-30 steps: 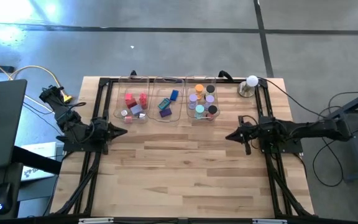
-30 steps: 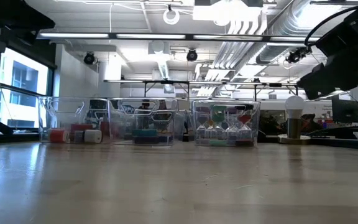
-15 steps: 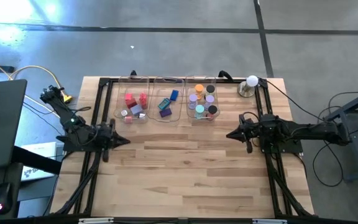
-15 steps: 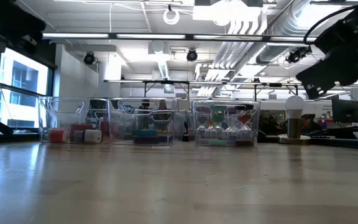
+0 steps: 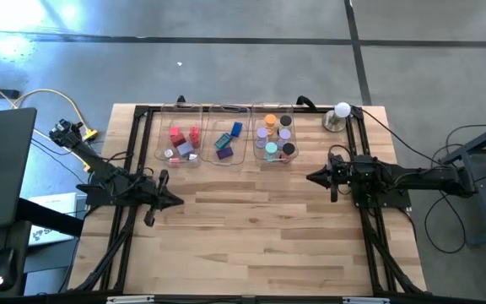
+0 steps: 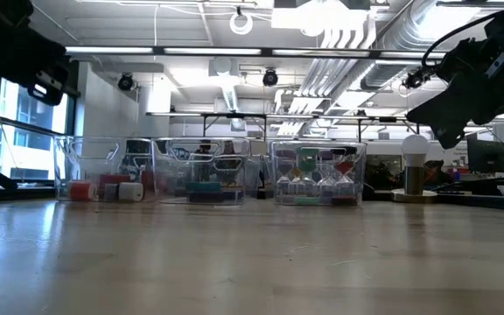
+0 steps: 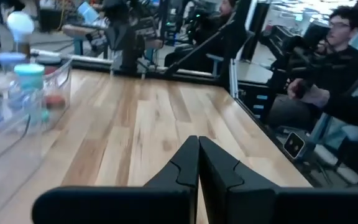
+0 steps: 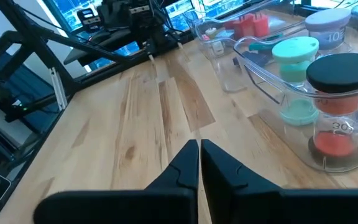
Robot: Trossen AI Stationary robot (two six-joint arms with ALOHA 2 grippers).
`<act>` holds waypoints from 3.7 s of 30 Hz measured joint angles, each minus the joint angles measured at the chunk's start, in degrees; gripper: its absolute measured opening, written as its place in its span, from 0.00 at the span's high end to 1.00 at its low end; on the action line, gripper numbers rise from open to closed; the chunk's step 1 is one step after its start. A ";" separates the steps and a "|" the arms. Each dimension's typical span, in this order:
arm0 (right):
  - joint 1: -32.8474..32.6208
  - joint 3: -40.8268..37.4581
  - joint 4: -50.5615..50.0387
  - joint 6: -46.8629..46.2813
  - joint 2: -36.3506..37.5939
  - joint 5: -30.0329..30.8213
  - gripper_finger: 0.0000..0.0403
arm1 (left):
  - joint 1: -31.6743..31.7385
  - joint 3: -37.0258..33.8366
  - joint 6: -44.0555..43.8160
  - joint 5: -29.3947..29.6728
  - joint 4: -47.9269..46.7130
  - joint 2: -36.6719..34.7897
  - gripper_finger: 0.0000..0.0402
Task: Pick & Place Office items
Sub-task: Return to Home Position
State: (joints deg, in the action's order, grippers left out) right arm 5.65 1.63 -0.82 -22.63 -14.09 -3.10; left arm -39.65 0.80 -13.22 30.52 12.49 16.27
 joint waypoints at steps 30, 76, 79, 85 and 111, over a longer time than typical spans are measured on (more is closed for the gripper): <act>0.00 -0.02 0.17 1.88 -0.13 0.01 0.97 | 33.68 -0.33 17.77 -34.82 1.32 0.12 1.00; -0.02 -0.02 0.17 1.89 -0.13 0.01 0.97 | 38.42 -0.33 5.91 -29.16 -0.66 0.12 1.00; 0.00 -0.02 0.17 1.88 -0.13 0.01 0.97 | 38.42 -0.33 5.91 -29.16 -0.66 0.12 1.00; -0.02 -0.02 0.17 1.89 -0.13 0.00 0.97 | 38.42 -0.33 5.91 -29.16 -0.66 0.12 1.00; -0.01 -0.02 0.17 1.89 -0.13 0.00 0.97 | 38.42 -0.33 5.91 -29.16 -0.63 0.12 1.00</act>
State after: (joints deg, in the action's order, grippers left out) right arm 5.64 1.61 -0.64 -20.74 -14.22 -3.10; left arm -1.23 0.47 -7.31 1.37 11.86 16.38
